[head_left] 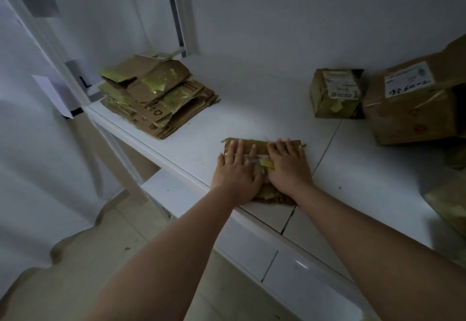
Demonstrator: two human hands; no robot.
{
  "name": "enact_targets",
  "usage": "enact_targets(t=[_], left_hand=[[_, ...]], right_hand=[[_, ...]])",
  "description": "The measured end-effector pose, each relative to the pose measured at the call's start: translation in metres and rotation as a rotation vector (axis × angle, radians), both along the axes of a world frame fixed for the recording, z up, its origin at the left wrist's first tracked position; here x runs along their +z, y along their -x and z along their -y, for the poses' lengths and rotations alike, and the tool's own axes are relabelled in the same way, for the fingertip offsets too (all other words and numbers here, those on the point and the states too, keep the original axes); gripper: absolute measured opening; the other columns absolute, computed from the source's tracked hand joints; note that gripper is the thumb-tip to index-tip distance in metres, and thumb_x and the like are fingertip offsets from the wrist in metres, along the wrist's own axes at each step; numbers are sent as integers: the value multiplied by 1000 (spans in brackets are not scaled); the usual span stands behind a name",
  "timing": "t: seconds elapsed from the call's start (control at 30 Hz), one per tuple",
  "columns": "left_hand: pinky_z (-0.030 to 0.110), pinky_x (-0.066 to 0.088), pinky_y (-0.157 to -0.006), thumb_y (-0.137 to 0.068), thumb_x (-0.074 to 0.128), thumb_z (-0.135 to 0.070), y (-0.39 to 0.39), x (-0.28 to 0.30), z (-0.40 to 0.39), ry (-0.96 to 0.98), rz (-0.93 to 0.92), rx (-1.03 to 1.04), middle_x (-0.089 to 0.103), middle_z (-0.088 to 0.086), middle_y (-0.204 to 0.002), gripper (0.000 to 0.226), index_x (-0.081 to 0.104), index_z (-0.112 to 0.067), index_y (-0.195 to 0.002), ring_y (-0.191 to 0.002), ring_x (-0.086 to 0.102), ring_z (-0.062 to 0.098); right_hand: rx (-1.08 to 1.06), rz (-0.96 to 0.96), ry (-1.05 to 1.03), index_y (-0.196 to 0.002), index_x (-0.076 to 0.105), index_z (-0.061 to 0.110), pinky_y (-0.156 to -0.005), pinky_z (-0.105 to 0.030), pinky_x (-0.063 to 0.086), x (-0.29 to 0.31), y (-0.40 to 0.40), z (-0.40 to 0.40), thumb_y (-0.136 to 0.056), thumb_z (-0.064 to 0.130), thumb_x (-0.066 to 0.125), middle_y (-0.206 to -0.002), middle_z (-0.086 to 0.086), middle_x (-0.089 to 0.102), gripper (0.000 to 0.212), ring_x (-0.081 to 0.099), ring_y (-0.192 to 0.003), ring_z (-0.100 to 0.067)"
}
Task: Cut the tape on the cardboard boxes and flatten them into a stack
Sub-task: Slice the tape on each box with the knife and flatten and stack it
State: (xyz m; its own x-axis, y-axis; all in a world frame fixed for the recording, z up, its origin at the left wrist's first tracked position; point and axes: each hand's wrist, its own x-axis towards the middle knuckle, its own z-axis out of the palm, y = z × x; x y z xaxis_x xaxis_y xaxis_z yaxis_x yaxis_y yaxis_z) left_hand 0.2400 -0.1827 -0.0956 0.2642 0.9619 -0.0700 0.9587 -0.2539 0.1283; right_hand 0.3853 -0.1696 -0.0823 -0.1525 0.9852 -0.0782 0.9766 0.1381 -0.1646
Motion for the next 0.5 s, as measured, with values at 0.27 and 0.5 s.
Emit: enact_targets(t=[0.27,0.5], left_hand=[[45,-3,-118,-97,13,-58,0,-4,4,-19,-11,28,-14,12,-160,67,-6,-27,-154,-146,-18,27],[45,3,-120,-96,15,-59,-2,-8,7,-67,-11,44,-11,12,-161,69,-4,-27,-154,-147,-15,25]], right_hand=[[20,30,-30,-153,5,15,-118,-45,-6,-7,2,3,-95,41,40,-160,-10,0,72,-7,-147,-27],[23,33,-74,-152,5,11,-118,-45,-7,-12,2,3,-95,37,40,-159,-14,1,71,-7,-146,-29]])
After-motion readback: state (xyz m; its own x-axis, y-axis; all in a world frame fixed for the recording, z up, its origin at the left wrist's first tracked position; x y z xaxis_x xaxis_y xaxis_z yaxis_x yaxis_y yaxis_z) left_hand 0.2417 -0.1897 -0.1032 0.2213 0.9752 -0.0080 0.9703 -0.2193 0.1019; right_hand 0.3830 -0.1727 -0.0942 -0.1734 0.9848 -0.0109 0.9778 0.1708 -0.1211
